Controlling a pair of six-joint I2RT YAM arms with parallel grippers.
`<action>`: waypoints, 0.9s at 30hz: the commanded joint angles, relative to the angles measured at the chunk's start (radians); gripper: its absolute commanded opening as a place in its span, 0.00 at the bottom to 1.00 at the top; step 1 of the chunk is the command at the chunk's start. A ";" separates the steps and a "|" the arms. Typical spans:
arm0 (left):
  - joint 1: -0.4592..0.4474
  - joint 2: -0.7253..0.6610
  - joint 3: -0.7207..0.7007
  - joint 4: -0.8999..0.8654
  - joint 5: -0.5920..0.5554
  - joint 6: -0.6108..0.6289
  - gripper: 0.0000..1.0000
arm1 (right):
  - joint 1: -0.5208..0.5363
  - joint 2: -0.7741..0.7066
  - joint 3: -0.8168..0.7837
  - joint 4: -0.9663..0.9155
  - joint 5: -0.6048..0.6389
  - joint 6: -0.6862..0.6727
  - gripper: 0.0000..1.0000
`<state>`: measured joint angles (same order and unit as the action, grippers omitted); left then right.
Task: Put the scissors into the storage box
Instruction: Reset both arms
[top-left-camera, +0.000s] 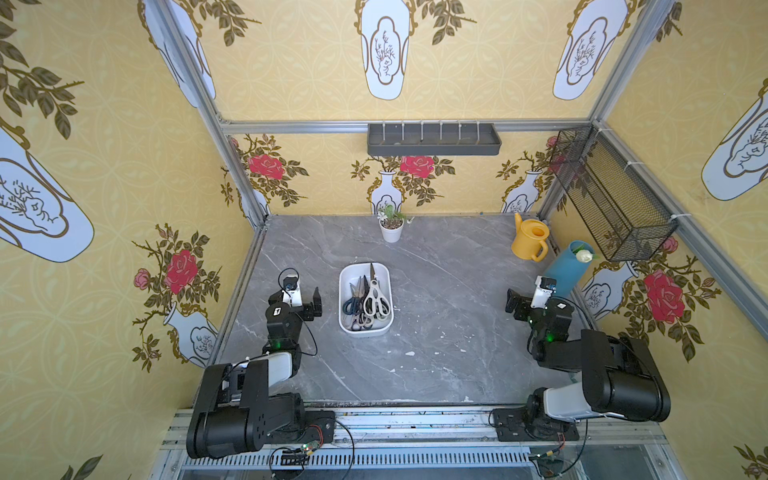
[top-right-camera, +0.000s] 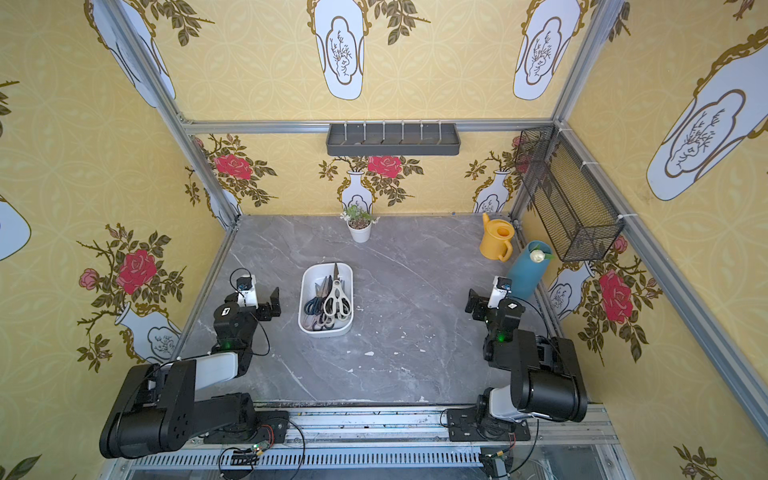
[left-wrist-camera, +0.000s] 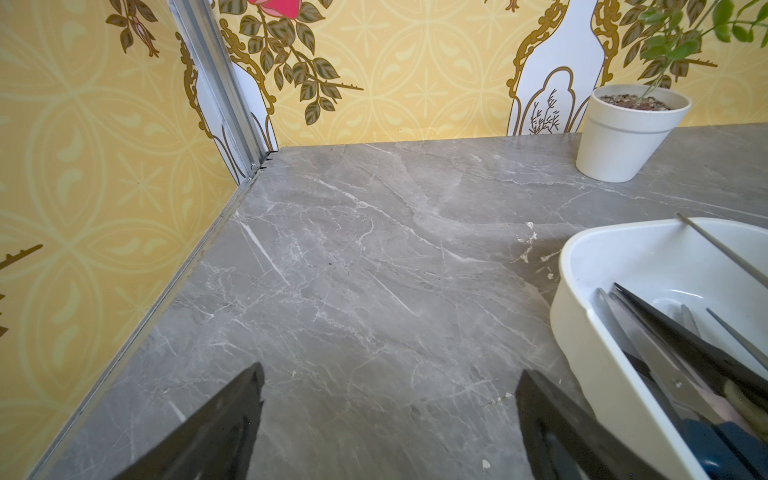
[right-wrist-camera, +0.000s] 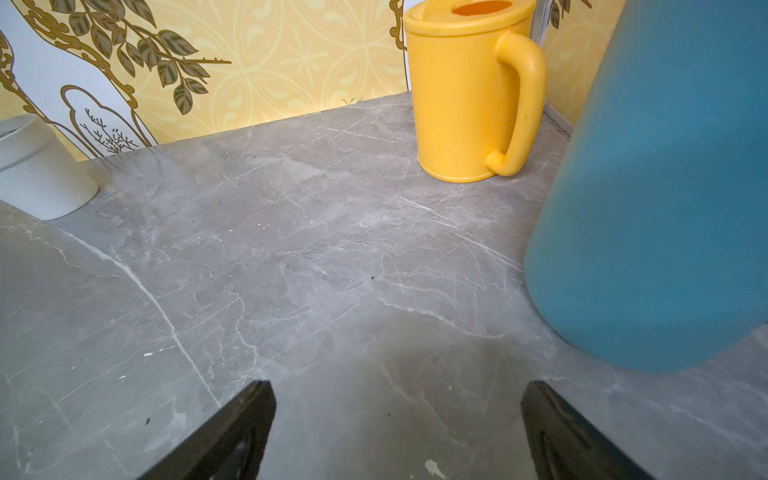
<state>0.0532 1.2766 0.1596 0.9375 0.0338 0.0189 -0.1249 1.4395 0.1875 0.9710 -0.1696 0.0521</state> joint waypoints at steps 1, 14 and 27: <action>0.000 0.003 -0.005 0.034 0.001 0.004 1.00 | 0.000 -0.002 0.000 0.046 0.004 -0.001 0.97; -0.024 0.001 -0.008 0.034 -0.037 0.016 1.00 | 0.000 -0.002 0.000 0.046 0.007 -0.003 0.97; -0.024 0.002 -0.007 0.034 -0.035 0.016 1.00 | 0.011 -0.002 0.000 0.046 0.022 -0.012 0.97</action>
<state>0.0280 1.2766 0.1593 0.9394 -0.0002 0.0292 -0.1173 1.4387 0.1864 0.9714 -0.1585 0.0486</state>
